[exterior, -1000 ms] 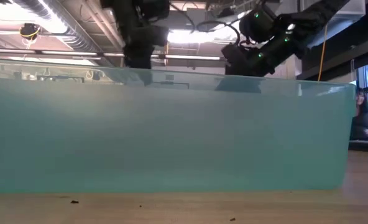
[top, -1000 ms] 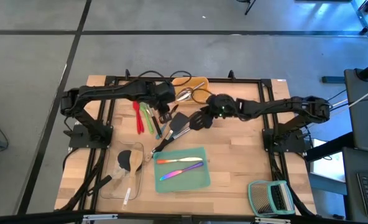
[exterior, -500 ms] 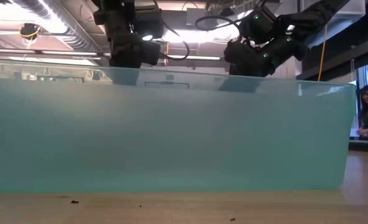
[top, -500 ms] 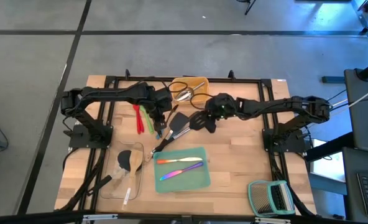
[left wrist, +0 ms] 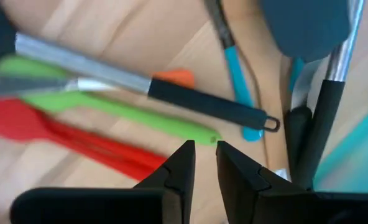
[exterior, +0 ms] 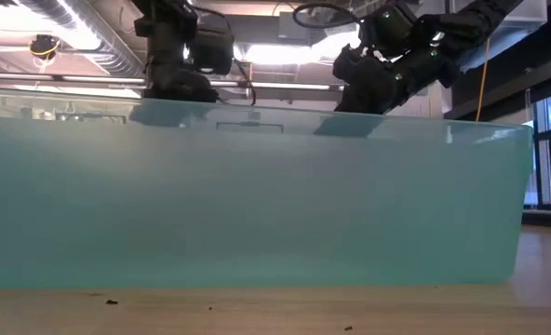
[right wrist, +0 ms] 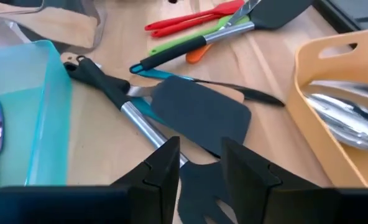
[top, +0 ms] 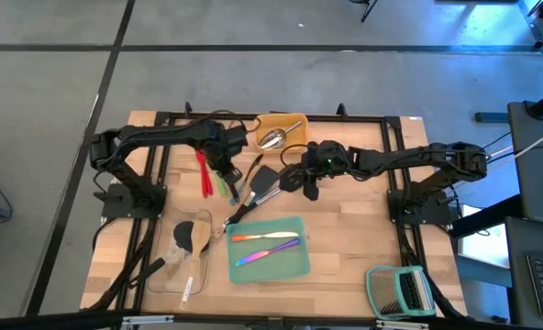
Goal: Pick & Place Kitchen Items
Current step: Put the black spatula into the transparent bin
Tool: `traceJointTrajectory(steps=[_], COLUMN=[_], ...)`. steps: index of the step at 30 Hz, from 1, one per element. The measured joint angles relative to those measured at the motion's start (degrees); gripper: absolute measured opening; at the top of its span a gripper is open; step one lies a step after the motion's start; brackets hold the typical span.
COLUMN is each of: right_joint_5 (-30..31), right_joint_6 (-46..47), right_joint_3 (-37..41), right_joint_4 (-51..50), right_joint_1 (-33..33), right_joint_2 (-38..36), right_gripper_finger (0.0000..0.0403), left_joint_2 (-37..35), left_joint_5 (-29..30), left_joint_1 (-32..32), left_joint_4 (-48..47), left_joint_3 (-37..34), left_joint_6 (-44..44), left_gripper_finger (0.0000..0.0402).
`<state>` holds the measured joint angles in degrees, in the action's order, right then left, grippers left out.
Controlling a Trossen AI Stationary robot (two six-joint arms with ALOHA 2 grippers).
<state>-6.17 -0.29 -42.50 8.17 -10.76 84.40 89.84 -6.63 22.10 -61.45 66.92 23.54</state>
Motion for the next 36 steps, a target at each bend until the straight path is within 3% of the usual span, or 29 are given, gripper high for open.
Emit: traceJointTrajectory(steps=[8,19,29,36], right_joint_5=[0.1,-0.3,-13.1,-14.2], right_joint_6=[-0.6,-3.6,-6.7,-5.5], right_joint_3=[0.0,0.0,0.0,0.0], right_joint_4=[-0.6,-0.3,3.0,3.9], right_joint_1=[0.4,2.9,3.3,5.2], right_joint_2=[1.9,9.4,9.2,7.9], right_gripper_finger=[0.0119,0.0119,0.0119,0.0119], left_joint_2=[0.0,-0.1,2.0,10.4], left_joint_5=[-2.4,-1.6,-1.7,-1.4], left_joint_1=[4.0,1.5,1.3,1.3], left_joint_4=[-3.6,1.1,3.3,4.2], left_joint_3=[0.0,0.0,0.0,0.0], left_joint_6=[5.9,18.8,29.0,29.8], left_gripper_finger=[0.006,0.0093,0.0171,0.0208])
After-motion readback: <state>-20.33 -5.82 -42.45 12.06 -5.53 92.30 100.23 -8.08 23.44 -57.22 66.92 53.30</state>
